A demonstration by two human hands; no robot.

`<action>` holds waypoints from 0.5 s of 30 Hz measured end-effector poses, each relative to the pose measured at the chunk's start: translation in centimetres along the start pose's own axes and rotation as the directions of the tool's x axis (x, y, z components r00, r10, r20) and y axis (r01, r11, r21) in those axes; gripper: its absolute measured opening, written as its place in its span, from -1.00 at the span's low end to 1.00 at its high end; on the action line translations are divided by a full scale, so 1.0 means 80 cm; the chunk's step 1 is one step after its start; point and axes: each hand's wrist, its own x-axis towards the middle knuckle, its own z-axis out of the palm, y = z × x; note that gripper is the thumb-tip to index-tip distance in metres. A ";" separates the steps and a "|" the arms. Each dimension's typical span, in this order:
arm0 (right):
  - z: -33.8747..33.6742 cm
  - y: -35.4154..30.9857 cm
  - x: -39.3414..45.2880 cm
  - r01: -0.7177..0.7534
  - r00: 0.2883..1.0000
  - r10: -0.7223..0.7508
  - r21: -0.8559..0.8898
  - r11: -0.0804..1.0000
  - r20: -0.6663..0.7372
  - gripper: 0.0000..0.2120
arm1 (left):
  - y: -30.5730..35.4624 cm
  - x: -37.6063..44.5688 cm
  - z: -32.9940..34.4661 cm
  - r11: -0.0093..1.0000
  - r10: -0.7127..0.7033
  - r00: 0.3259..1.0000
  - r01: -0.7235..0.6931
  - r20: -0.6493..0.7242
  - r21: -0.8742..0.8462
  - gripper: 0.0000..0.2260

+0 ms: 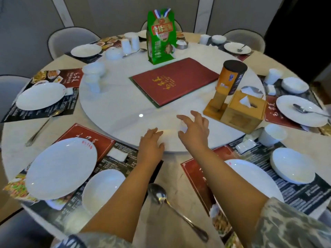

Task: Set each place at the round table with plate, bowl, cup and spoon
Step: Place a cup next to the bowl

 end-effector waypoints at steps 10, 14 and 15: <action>0.000 0.030 0.042 0.023 0.978 -0.058 0.176 0.984 0.199 -0.53 | -0.008 0.014 0.038 0.999 -0.038 0.999 0.038 -0.005 -0.011 -0.58; -0.007 0.022 0.036 0.015 0.988 -0.075 0.402 0.916 0.134 -0.55 | -0.001 0.014 0.021 0.991 -0.084 0.996 0.084 0.002 -0.102 -0.60; -0.010 0.017 0.032 0.004 0.991 -0.068 0.485 0.874 0.115 -0.55 | 0.005 0.012 0.013 0.977 -0.128 0.991 0.120 -0.031 -0.179 -0.63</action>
